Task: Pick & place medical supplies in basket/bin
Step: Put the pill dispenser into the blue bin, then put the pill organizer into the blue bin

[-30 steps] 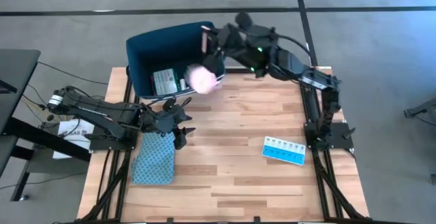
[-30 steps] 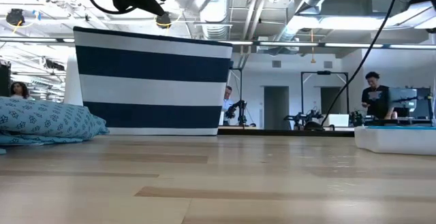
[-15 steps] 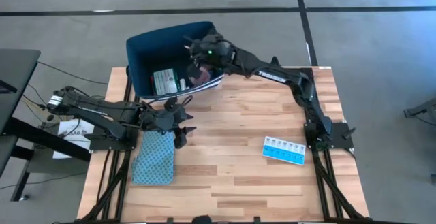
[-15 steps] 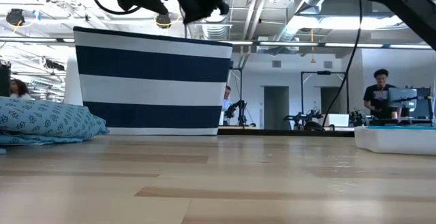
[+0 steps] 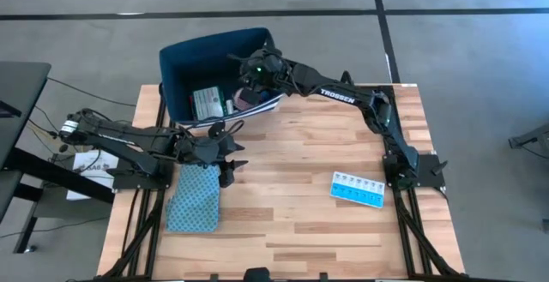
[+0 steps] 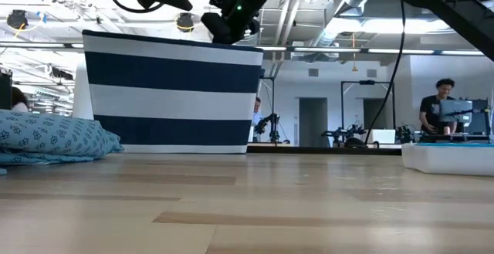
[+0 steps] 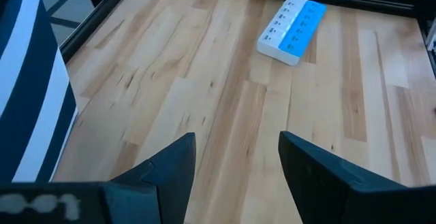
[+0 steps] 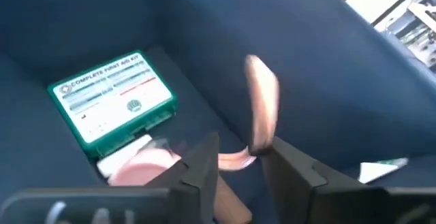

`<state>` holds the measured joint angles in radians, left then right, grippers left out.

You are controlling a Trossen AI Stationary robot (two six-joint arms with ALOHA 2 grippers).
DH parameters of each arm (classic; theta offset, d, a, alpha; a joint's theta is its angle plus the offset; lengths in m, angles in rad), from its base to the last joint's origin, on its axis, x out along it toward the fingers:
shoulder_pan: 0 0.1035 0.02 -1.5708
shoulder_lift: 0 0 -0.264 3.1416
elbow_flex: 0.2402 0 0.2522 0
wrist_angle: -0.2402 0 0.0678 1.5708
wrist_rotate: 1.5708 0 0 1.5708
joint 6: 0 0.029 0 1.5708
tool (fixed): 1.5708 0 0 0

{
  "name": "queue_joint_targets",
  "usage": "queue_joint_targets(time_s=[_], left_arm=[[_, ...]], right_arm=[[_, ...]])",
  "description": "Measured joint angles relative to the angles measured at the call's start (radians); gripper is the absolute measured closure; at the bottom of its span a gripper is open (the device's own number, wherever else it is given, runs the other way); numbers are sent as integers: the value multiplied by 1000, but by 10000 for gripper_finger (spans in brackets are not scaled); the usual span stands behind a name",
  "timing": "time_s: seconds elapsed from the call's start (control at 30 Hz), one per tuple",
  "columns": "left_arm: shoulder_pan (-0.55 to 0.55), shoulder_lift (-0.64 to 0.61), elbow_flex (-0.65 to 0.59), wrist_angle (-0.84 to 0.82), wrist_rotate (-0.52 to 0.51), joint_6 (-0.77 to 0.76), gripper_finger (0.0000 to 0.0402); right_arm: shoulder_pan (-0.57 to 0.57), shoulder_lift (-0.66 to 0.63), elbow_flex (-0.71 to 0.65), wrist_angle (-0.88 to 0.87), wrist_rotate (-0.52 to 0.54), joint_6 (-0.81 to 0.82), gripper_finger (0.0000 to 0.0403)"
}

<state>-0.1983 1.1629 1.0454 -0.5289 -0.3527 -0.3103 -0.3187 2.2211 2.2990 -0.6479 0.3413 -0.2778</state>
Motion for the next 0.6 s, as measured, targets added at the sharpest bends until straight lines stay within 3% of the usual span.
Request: queue_joint_targets(time_s=[0.3,0.5,0.6], left_arm=[[0,0,0,1,0,0,202],[0,0,0,-2,-1,0,202],[0,0,1,2,-1,0,202]], right_arm=[[25,-20,56,-166,3,-2,232],[79,-96,59,-270,148,-20,218],[119,-155,58,-362,159,-14,221]])
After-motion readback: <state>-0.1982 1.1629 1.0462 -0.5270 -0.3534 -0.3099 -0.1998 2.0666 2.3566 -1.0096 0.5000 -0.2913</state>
